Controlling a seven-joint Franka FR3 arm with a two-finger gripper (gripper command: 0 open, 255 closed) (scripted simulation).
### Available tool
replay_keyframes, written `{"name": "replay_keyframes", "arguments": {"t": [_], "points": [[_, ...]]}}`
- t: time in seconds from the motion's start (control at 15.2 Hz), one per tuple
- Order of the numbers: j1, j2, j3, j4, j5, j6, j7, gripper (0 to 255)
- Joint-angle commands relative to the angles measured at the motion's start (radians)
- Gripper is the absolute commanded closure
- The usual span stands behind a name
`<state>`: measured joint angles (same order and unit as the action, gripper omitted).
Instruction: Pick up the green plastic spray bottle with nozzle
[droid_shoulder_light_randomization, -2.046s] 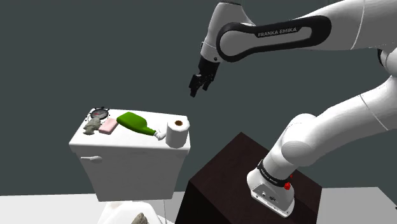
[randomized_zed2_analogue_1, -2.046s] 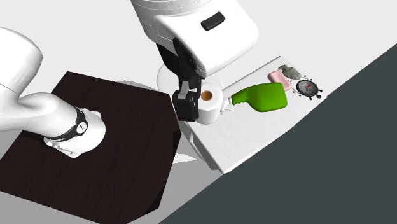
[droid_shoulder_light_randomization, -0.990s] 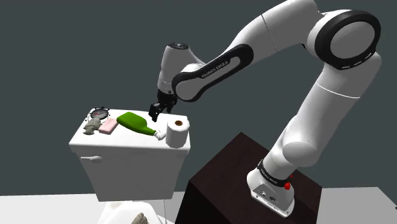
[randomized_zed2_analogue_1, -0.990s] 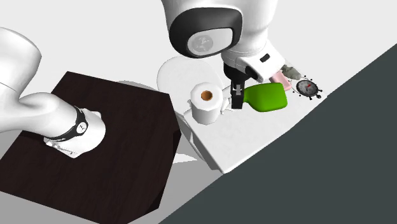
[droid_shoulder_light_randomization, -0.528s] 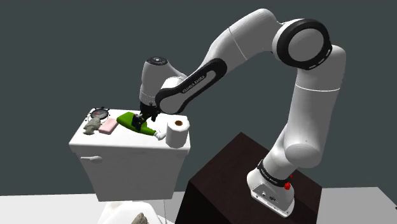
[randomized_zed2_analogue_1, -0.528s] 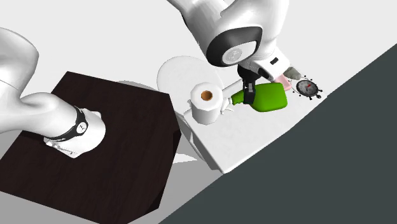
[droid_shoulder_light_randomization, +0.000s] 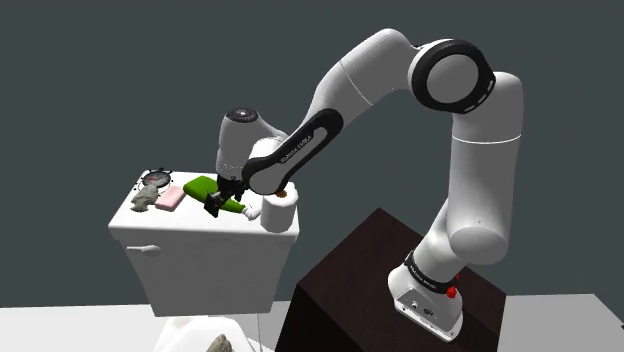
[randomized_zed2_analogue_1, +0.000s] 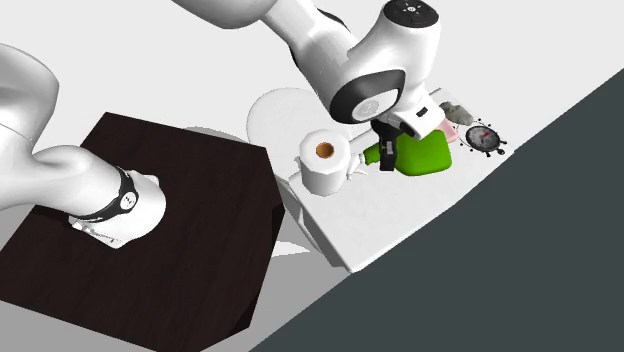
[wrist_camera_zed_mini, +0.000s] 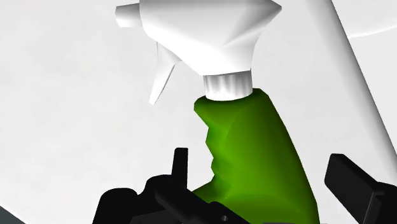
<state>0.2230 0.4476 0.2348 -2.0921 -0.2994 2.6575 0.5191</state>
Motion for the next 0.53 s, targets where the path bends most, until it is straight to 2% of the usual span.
{"name": "replay_keyframes", "arguments": {"t": [0.0,0.07,0.46], "points": [[0.003,0.01,-0.004,0.004,-0.005,0.006,0.004,0],[0.003,0.012,-0.004,0.007,-0.005,0.005,0.003,255],[0.003,0.012,-0.004,0.008,-0.005,0.004,0.003,255]]}}
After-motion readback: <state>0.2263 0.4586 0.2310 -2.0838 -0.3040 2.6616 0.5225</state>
